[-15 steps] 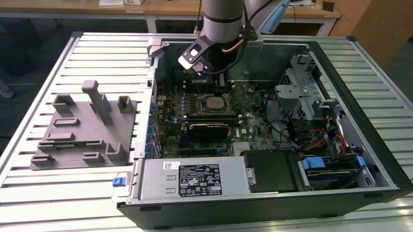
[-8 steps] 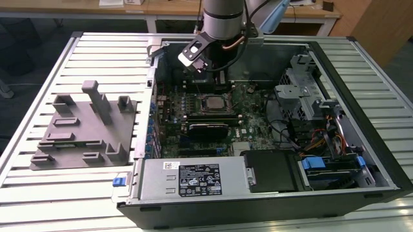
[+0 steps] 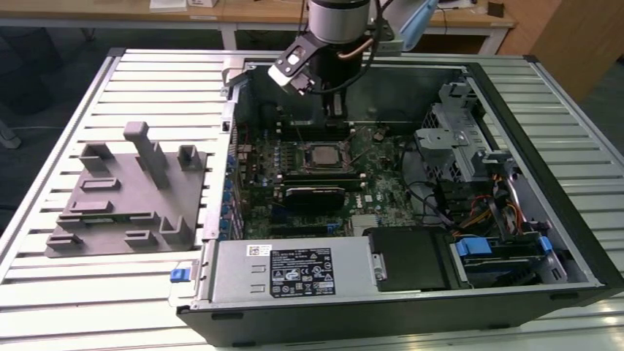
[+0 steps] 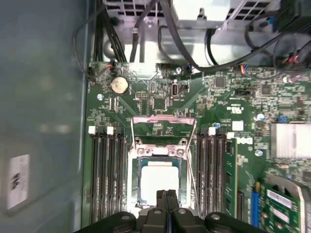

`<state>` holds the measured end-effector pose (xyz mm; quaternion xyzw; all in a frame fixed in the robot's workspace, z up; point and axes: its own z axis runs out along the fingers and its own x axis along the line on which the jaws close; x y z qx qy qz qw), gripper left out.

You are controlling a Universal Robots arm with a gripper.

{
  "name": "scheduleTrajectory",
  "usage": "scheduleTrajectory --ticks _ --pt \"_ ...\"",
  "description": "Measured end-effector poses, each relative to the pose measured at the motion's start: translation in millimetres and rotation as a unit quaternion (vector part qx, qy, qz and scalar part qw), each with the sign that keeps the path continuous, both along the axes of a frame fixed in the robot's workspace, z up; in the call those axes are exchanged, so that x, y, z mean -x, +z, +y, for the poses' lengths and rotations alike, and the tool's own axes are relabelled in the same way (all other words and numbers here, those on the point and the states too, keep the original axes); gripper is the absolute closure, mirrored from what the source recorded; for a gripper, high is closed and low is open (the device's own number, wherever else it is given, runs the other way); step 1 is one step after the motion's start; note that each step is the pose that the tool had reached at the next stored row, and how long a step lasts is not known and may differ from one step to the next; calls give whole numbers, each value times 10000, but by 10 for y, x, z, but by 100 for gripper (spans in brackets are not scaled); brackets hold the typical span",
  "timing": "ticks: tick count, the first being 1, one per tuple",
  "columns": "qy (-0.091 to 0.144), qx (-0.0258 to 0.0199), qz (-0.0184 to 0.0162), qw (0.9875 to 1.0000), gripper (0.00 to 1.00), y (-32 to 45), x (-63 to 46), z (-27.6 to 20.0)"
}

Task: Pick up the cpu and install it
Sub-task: 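Close the cpu cover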

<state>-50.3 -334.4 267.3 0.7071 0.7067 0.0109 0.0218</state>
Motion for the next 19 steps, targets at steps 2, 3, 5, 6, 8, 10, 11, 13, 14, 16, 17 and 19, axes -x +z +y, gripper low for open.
scheduleTrajectory --ticks 2,3,5,6,8,10,11,13,14,16,17,19 --pt "-3 0 0 10000 89 83 0 0" --pt "-3 0 0 10000 89 109 0 0" --pt "-3 0 0 10000 89 113 0 0" --pt "-4 0 0 10000 89 113 0 0" --pt "-4 0 0 10000 89 113 -1 0" --pt "-3 -1 0 10000 89 113 -5 -1" --pt "-3 -1 0 10000 89 113 -12 -1" --pt "-3 -2 0 10000 89 113 -20 -1" --pt "-4 -2 0 10000 89 113 -23 -1" --pt "-3 -2 0 10000 89 113 -28 -1" --pt "-4 -2 0 10000 89 113 -29 -1" --pt "-4 -2 0 10000 89 113 -33 0"
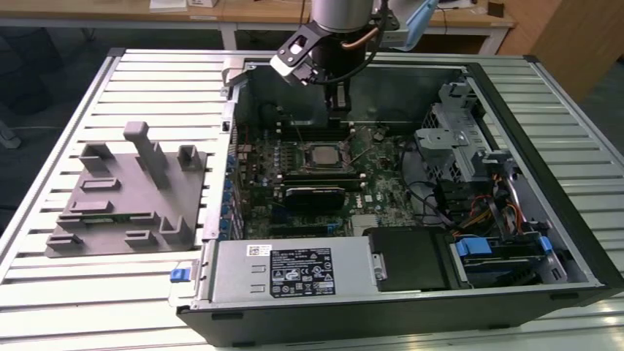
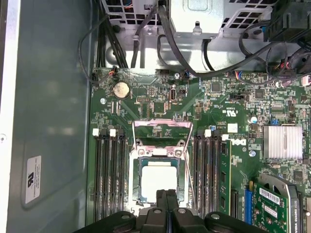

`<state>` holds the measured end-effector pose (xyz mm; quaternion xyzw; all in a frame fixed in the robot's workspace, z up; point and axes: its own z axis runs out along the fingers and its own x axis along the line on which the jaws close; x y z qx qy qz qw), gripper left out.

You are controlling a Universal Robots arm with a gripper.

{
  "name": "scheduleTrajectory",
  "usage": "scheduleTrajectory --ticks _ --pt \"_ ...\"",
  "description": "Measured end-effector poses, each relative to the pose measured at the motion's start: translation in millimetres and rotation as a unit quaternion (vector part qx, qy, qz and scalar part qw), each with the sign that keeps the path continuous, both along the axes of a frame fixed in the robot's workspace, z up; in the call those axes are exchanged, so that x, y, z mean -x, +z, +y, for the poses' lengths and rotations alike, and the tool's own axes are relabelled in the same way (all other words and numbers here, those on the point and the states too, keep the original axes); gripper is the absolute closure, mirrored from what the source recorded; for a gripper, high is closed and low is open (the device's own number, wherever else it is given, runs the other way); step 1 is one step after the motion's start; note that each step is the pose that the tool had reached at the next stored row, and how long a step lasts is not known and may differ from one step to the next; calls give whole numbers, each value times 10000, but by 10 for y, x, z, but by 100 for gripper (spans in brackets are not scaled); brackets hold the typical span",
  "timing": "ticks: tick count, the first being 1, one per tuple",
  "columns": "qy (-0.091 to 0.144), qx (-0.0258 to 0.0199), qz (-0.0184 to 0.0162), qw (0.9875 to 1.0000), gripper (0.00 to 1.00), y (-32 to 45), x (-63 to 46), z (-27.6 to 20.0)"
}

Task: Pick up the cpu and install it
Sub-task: 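Close the cpu cover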

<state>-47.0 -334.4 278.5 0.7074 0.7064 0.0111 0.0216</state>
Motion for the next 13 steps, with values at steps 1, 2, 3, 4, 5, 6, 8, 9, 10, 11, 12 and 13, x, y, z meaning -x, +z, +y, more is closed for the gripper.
scheduleTrajectory --ticks 1,2,3,4,5,6,8,9,10,11,12,13 --pt "0 0 0 10000 89 0 -1 0" --pt "0 -2 0 10000 89 0 -5 0" --pt "0 -7 0 10000 89 0 -9 0" --pt "0 -8 0 10000 89 0 -9 0" --pt "0 -9 0 10000 89 -1 -9 0" --pt "0 -10 0 10000 89 0 -9 0" --pt "0 -13 0 10000 89 -1 -10 0" --pt "0 -14 0 10000 89 -1 -10 0" --pt "0 -14 0 10000 89 -1 -11 0" --pt "0 -15 0 10000 89 -1 -13 0" --pt "1 -15 0 10000 89 -1 -15 0" --pt "0 -15 0 10000 89 -1 -17 0"
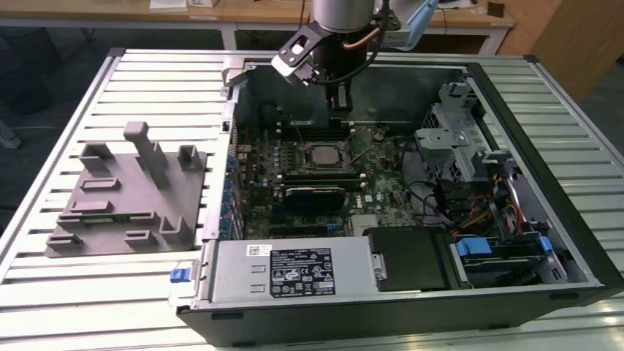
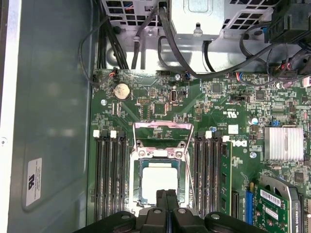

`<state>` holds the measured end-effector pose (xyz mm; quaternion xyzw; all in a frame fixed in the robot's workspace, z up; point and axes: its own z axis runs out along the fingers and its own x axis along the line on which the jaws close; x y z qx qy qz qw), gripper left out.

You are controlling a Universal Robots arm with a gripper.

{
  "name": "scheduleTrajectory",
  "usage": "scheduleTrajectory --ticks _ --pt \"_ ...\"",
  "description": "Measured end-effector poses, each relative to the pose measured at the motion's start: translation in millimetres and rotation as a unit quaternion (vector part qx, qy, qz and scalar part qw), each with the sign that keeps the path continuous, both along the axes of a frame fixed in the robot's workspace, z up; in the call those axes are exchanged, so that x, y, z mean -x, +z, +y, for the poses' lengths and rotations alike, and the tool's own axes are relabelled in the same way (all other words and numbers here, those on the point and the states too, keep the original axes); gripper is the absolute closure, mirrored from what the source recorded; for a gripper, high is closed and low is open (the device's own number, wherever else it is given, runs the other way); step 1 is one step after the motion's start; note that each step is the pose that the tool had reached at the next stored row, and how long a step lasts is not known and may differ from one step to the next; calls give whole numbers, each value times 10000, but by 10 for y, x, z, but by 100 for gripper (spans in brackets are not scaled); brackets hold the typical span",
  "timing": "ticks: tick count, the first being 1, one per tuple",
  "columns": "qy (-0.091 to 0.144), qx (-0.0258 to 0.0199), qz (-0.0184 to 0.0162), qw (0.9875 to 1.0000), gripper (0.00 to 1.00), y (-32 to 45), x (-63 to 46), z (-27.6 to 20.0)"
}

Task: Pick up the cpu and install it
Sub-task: 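Close the cpu cover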

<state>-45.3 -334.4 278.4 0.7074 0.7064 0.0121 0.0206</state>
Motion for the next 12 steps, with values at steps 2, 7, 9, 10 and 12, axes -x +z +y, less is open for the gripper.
scheduleTrajectory --ticks 2,7,9,10,12 --pt "0 0 0 10000 89 0 -17 0" --pt "0 0 0 10000 89 -1 -105 0" --pt "0 -1 0 10000 89 -2 -140 0" --pt "0 0 0 10000 89 -2 -170 1" --pt "0 -1 0 10000 89 -3 -202 0"
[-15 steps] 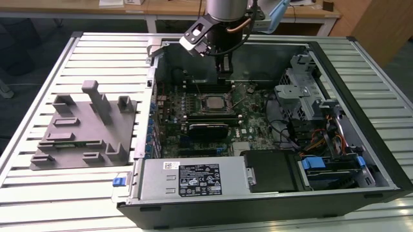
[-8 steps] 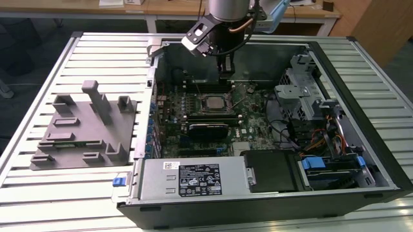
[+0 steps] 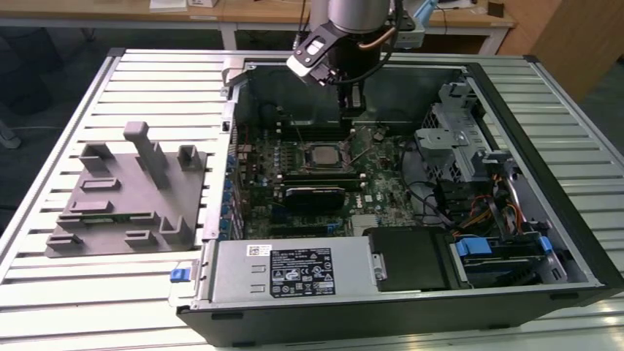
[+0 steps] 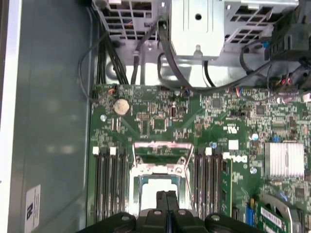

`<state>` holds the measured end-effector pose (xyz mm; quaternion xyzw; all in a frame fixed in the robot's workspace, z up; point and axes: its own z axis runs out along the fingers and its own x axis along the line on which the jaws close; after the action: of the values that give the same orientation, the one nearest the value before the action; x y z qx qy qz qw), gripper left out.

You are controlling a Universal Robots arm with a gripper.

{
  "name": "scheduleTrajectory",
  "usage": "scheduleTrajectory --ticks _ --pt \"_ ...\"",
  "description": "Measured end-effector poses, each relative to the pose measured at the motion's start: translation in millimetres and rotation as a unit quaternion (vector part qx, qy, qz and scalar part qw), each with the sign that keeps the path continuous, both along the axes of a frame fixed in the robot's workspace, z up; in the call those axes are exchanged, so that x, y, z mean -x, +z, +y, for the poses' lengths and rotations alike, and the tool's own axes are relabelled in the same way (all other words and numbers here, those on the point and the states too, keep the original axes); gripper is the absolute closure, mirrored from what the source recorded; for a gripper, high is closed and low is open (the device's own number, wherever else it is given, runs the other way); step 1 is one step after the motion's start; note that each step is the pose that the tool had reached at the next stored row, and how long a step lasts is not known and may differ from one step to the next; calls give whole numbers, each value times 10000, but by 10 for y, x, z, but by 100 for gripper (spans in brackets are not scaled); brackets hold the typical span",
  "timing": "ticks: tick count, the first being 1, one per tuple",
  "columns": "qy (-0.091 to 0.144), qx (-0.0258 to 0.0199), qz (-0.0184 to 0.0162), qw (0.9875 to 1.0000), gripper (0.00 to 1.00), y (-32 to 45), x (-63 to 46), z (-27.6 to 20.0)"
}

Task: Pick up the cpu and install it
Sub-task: 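Close the cpu cover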

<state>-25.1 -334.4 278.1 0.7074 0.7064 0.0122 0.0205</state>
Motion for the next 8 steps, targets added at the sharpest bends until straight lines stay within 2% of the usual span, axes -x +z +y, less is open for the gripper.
scheduleTrajectory --ticks 8 --pt "0 1 0 10000 89 -9 -89 0"
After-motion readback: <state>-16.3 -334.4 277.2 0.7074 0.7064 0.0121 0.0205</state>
